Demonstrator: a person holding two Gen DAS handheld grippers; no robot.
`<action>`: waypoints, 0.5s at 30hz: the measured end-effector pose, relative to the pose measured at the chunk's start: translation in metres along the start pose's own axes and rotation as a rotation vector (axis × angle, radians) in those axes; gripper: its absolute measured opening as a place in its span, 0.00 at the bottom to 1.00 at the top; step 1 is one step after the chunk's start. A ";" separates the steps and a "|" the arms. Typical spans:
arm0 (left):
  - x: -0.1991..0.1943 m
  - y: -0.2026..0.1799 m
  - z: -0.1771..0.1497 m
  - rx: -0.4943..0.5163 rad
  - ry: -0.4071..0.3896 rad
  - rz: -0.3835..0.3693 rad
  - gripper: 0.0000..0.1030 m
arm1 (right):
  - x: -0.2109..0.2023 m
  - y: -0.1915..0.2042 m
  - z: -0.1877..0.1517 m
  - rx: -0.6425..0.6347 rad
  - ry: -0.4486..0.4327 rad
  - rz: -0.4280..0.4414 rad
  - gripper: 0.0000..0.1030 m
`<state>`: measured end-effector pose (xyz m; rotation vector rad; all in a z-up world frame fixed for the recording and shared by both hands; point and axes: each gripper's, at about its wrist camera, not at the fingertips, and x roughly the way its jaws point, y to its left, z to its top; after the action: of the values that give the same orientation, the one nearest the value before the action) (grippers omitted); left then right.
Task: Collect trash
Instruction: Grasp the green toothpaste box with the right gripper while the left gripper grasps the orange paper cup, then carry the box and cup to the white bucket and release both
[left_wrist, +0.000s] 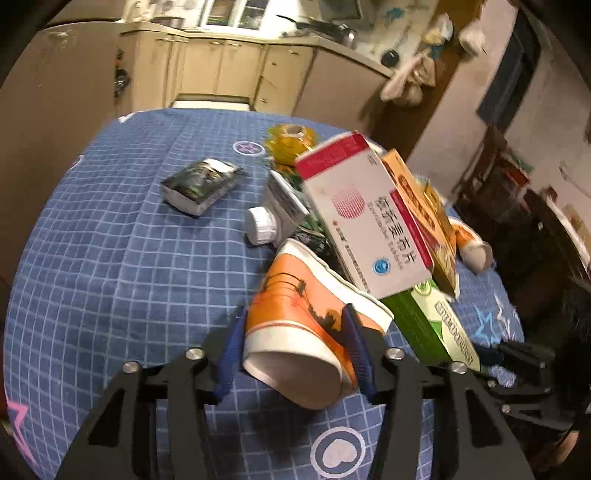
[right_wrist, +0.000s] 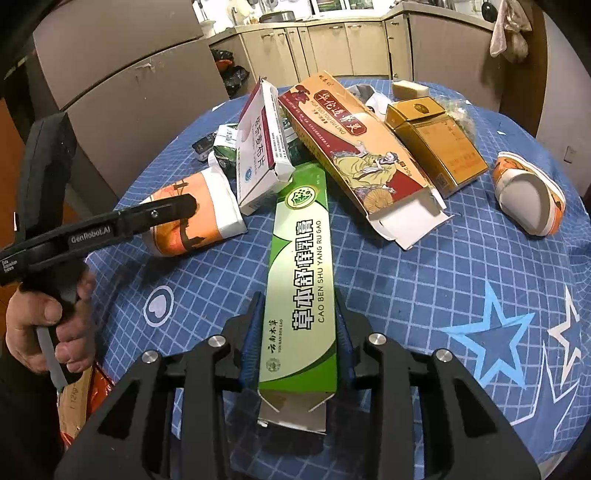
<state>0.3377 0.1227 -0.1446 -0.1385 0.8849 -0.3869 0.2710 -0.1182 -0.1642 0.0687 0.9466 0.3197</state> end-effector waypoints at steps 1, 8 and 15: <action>-0.002 -0.002 -0.001 0.000 -0.009 0.008 0.45 | -0.001 -0.001 -0.001 0.004 -0.005 0.002 0.31; -0.026 -0.015 -0.017 -0.029 -0.110 0.058 0.43 | -0.019 -0.007 -0.014 0.034 -0.054 0.024 0.30; -0.059 -0.042 -0.030 -0.001 -0.197 0.099 0.43 | -0.044 -0.006 -0.024 0.042 -0.084 0.075 0.30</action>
<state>0.2689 0.1079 -0.1091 -0.1313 0.6949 -0.2754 0.2287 -0.1389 -0.1450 0.1556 0.8693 0.3639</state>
